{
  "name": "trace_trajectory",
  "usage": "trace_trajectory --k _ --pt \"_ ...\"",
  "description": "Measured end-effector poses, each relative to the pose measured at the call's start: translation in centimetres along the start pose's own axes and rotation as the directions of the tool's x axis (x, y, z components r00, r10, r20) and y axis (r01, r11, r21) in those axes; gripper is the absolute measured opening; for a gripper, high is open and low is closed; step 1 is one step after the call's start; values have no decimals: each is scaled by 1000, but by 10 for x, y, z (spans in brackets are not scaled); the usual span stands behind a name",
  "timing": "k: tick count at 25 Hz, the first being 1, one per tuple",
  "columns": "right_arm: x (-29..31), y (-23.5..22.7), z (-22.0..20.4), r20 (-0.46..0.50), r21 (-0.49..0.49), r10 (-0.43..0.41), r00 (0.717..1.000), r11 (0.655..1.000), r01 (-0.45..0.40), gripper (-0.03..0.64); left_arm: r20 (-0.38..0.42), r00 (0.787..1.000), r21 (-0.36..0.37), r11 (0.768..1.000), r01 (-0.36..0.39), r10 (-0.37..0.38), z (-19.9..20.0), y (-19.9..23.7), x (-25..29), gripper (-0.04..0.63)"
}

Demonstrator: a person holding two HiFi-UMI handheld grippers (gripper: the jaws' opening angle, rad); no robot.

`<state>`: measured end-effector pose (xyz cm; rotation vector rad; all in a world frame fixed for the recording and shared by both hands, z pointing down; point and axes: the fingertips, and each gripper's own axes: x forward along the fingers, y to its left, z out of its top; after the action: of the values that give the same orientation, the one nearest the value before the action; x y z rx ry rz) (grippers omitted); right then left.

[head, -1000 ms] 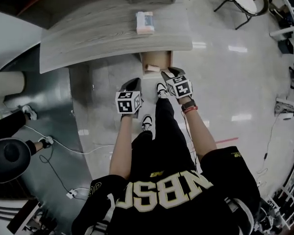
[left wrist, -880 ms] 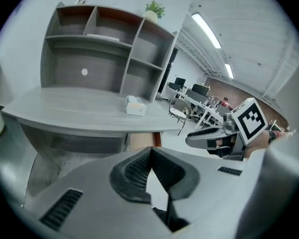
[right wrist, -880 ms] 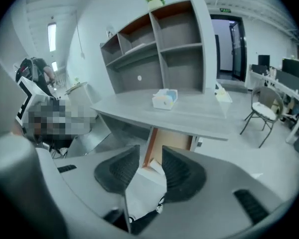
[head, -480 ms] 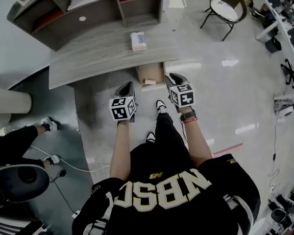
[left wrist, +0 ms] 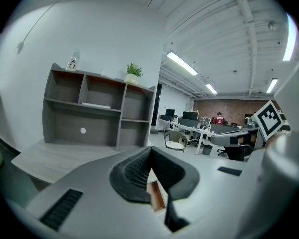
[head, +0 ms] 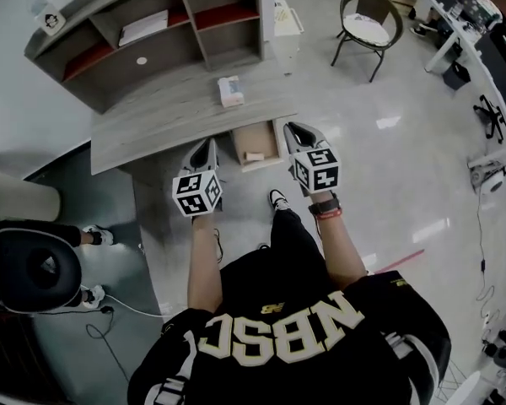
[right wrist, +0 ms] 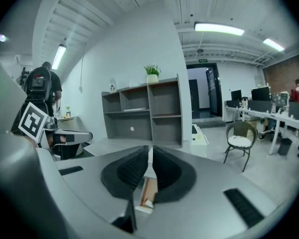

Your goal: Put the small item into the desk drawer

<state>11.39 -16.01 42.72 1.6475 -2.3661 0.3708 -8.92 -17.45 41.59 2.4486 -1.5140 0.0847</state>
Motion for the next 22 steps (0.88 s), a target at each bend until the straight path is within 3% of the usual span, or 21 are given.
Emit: trace_trajectory --k 5,10,16,22 --pt "-24 15 39 103 2 -5 995 1000 5 20 64 998 63 998 1 -5 32 -9 -21 14" --pt "-38 27 64 164 -40 -10 986 999 17 8 130 992 78 997 -8 -3 54 -10 -40 14" --pt "-45 29 69 211 -24 -30 977 999 36 8 154 988 99 995 -14 -1 65 -6 -52 14" --pt "-43 36 68 207 -31 9 978 1000 -3 8 175 984 79 996 -29 14 65 -1 -56 14"
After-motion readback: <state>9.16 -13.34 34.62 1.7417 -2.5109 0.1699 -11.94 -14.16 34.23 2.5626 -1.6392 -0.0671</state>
